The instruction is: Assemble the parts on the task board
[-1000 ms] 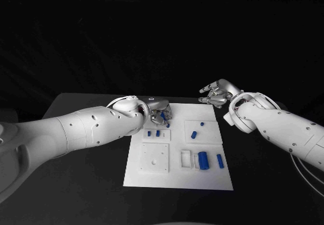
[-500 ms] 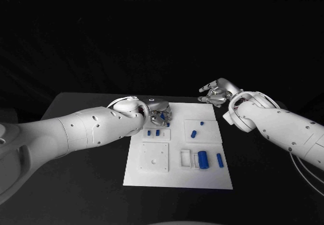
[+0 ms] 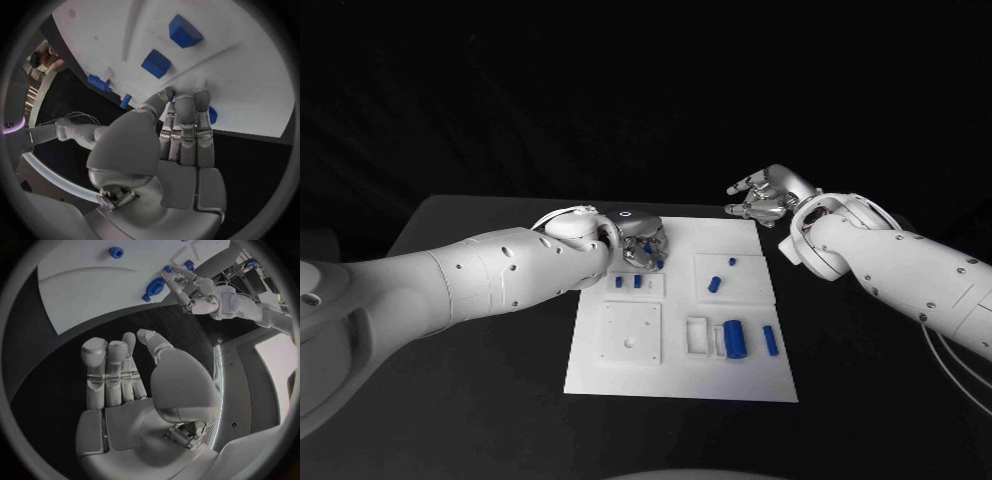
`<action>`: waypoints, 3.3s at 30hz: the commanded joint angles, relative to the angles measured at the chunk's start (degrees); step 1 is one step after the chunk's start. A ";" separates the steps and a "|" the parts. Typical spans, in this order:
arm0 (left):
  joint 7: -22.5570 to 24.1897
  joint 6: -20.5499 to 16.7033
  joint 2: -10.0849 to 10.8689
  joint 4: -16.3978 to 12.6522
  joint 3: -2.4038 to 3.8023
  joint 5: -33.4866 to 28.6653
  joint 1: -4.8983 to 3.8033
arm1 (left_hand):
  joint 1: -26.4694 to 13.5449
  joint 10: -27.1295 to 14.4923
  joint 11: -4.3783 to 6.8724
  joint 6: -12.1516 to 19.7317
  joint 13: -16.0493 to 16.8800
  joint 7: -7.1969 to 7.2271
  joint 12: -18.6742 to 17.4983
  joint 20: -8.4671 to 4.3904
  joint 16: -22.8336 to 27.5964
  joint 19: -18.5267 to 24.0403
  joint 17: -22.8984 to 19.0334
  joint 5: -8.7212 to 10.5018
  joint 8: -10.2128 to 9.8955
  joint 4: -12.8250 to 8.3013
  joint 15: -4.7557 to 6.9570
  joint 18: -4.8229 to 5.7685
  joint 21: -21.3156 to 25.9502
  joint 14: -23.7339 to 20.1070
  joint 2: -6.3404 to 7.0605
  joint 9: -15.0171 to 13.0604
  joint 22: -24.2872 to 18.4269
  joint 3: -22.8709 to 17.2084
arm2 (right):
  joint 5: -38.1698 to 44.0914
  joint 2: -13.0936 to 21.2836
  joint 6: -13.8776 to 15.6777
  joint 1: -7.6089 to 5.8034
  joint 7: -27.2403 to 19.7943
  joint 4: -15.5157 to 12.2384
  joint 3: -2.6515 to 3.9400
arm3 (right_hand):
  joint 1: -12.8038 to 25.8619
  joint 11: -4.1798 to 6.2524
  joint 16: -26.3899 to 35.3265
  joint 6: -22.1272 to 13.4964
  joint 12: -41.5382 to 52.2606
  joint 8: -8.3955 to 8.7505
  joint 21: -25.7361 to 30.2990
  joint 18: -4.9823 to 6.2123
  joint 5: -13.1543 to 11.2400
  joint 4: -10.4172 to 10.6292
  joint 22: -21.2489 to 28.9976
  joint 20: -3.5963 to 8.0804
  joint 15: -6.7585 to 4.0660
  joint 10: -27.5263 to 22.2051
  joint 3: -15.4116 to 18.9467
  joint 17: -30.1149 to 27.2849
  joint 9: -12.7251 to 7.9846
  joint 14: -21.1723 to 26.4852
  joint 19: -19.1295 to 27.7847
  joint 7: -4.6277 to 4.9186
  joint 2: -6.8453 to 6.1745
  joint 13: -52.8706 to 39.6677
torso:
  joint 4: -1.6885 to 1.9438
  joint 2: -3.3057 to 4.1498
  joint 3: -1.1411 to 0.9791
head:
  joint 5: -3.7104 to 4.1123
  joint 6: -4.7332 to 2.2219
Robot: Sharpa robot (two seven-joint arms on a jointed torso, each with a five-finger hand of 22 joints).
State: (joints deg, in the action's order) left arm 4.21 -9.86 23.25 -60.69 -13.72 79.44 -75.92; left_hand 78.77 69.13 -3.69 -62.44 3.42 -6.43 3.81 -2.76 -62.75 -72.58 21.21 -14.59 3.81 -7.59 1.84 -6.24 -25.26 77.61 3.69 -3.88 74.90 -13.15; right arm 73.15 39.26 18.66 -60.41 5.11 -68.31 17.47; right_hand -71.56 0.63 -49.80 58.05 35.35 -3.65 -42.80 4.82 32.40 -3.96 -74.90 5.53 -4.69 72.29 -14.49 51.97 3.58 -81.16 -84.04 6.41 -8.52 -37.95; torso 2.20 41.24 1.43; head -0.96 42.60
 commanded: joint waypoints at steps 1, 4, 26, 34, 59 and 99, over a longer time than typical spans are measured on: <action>0.53 0.85 -0.18 0.04 0.02 -0.10 0.17 | -0.06 0.48 0.08 -0.40 -0.02 0.09 -0.16 -0.18 -0.39 0.23 0.08 0.33 -0.18 0.34 0.05 -0.30 -0.16 0.42 -0.58 0.03 1.16 0.05 | 0.08 -0.01 -0.22 0.02 -0.25 -0.14 0.02 | 0.19 0.36 0.18 0.35 -0.05 0.08 0.16 0.68 0.23 0.11 -4.82 0.38 -0.10 -0.03 -0.23 -0.05 0.06 0.31 -2.67 -0.08 -0.51 0.06 | 0.03 -0.03 0.02 | 0.08 0.09; 0.58 0.95 -0.22 0.06 0.03 -0.18 0.20 | 0.03 0.50 0.10 -0.49 -0.02 0.12 -0.18 -0.21 -0.45 0.24 0.10 0.40 -0.17 0.42 0.07 -0.26 -0.22 0.44 -0.62 0.04 1.17 0.07 | 0.08 -0.01 -0.22 0.02 -0.24 -0.15 0.02 | 0.19 0.37 0.12 0.34 0.21 0.07 0.12 0.66 0.20 0.14 -4.87 0.38 -0.10 -0.01 -0.26 -0.14 0.07 0.29 -2.74 -0.08 -0.49 0.20 | 0.03 -0.04 0.06 | 0.11 0.05; 0.89 1.60 -0.84 0.45 0.03 -0.57 0.68 | 0.83 1.52 0.41 -1.57 -0.03 0.33 -0.20 -0.38 -1.03 0.40 0.26 0.53 -0.18 0.62 0.25 -0.17 -0.96 0.62 -1.30 0.03 1.21 0.03 | 0.08 -0.12 -0.22 0.02 -0.19 -0.19 0.02 | 0.13 0.37 0.09 0.35 0.35 0.09 0.26 0.66 0.29 0.09 -4.85 0.39 -0.12 -0.07 -0.40 -0.19 0.06 0.30 -2.75 -0.07 -0.51 0.25 | 0.01 -0.03 0.00 | 0.18 0.07; 0.23 2.27 -0.91 0.52 0.03 -0.49 0.71 | 2.12 4.81 1.46 -4.91 0.05 0.95 -0.25 -0.85 -1.26 0.44 0.32 1.01 -0.08 -0.12 0.85 0.00 -1.56 1.02 -2.77 -0.17 1.24 -0.01 | 0.08 -0.20 -0.24 0.02 -0.21 -0.15 0.02 | 0.18 0.38 0.08 0.36 0.44 0.08 0.23 0.66 0.28 0.09 -4.86 0.40 -0.12 -0.06 -0.42 -0.20 0.07 0.30 -2.76 -0.09 -0.52 0.23 | 0.00 -0.03 0.02 | 0.13 0.07; 0.79 -2.67 1.39 -1.98 1.05 -3.40 1.12 | 1.35 7.36 2.23 -7.83 0.08 1.42 -0.32 -1.68 -0.67 0.71 0.03 4.66 -0.14 -1.34 1.57 0.39 -2.83 2.09 -3.09 -0.60 1.13 -5.17 | 0.19 -0.48 0.08 0.02 -0.38 -0.02 0.02 | 0.28 0.37 0.12 0.42 0.58 0.08 0.57 0.68 0.35 0.16 -4.79 0.40 -0.12 -0.15 -0.61 -0.29 0.07 0.34 -2.75 -0.08 -0.40 0.17 | 0.00 -0.04 0.14 | 0.01 -0.62; -0.51 5.39 12.09 -8.55 7.06 -6.21 0.96 | 1.88 6.16 1.84 -7.28 0.05 1.26 -0.37 -1.35 -0.34 1.43 0.26 4.59 -0.17 -1.49 1.24 0.27 -3.32 1.87 -2.71 -0.26 1.21 -4.43 | 0.18 0.16 0.04 0.10 -0.38 -0.26 0.02 | 0.32 0.39 0.11 0.38 0.55 0.09 0.55 0.67 0.44 0.09 -4.81 0.41 -0.13 -0.15 -0.69 -0.35 0.06 0.31 -2.79 -0.08 -0.44 0.32 | -0.02 -0.04 0.02 | -0.75 -1.08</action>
State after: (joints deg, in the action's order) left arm 3.77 -5.36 35.51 -69.35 -6.69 72.37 -74.89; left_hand 80.51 75.84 -1.85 -69.69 3.51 -4.70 3.38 -3.99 -63.42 -71.56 21.44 -9.95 3.24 -9.03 3.36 -5.36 -28.39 79.33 0.78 -4.09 74.93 -17.73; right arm 73.14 39.44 18.71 -60.34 5.14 -68.42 17.47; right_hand -71.56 0.72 -49.80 57.98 35.62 -3.65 -42.57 4.81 32.64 -3.97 -74.90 5.52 -4.69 72.20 -14.82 51.66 3.58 -81.17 -84.04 6.33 -8.52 -37.68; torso 2.19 41.22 1.46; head -1.67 41.74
